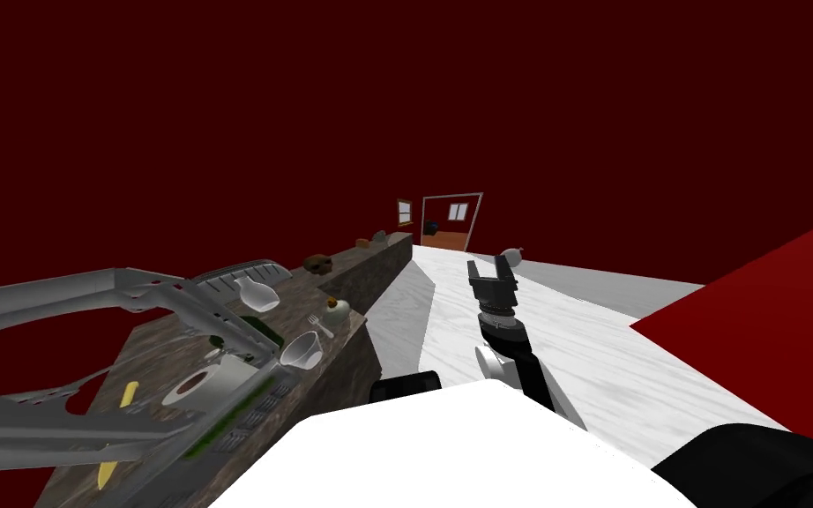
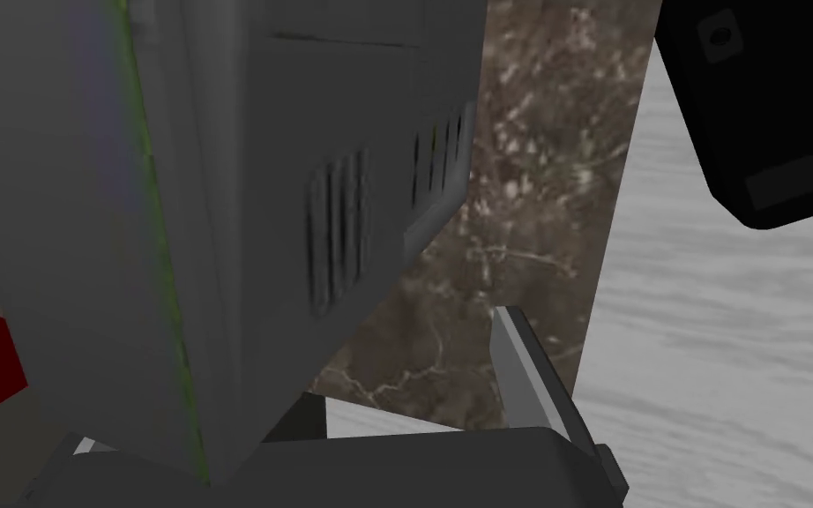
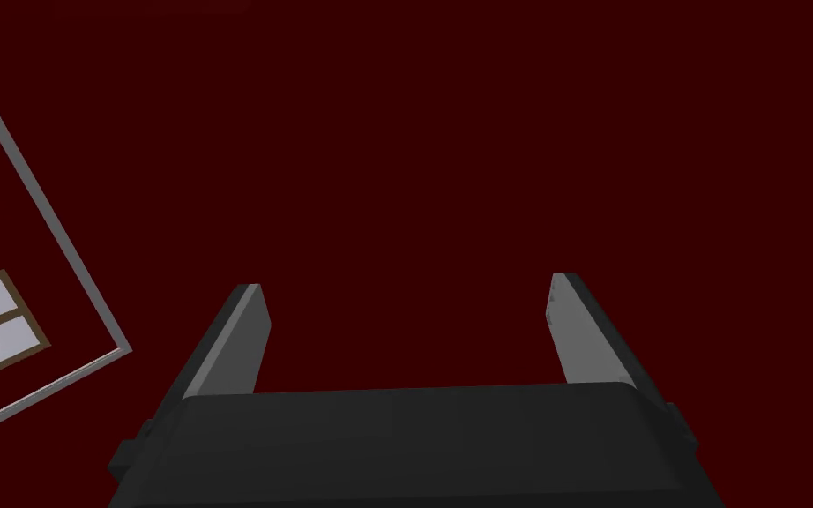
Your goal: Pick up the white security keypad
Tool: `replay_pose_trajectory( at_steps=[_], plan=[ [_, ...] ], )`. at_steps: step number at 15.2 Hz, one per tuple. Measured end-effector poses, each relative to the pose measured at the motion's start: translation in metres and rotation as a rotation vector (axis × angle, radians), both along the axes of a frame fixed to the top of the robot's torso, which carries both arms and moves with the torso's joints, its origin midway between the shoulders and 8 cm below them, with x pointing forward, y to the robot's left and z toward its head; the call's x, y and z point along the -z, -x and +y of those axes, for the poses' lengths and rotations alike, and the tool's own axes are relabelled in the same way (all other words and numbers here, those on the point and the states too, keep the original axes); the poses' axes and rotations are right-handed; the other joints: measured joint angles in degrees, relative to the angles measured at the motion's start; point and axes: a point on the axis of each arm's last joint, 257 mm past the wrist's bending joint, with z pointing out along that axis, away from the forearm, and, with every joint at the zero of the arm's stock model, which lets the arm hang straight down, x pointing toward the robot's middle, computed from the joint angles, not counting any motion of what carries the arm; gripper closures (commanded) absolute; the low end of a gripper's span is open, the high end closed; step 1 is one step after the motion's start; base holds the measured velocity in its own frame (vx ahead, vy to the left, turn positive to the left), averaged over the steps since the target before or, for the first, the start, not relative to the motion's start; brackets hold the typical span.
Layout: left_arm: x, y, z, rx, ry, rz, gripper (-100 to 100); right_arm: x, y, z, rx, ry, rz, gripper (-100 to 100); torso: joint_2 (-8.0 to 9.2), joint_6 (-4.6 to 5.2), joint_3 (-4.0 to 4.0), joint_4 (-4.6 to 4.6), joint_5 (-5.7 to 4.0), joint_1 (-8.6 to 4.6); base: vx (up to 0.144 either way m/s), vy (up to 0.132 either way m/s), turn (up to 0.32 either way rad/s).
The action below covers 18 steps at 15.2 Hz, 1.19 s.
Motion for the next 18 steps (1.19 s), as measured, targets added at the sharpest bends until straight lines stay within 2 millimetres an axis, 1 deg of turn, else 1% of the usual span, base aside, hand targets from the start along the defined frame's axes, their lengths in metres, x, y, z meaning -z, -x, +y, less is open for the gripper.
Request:
replay_pose_trajectory(
  at_steps=[5, 10, 18],
  plan=[
    [-0.008, 0.030, -0.003, -0.062, 0.066, 0.063, -100, 0.000, 0.000, 0.000, 0.000, 0.000, 0.000, 0, -0.11, 0.10, -0.06, 0.00, -0.03, -0.02, 0.042, -0.005, -0.119],
    [-0.015, 0.053, -0.009, -0.113, 0.126, 0.121, -100, 0.000, 0.000, 0.000, 0.000, 0.000, 0.000, 0, -0.19, 0.18, -0.09, -0.01, -0.05, -0.06, 0.047, 0.002, -0.150],
    [-0.035, 0.091, -0.026, -0.195, 0.226, 0.211, -100, 0.000, 0.000, 0.000, 0.000, 0.000, 0.000, 0, -0.39, 0.22, -0.21, -0.04, -0.08, -0.11, 0.047, 0.002, -0.131]
  ],
)
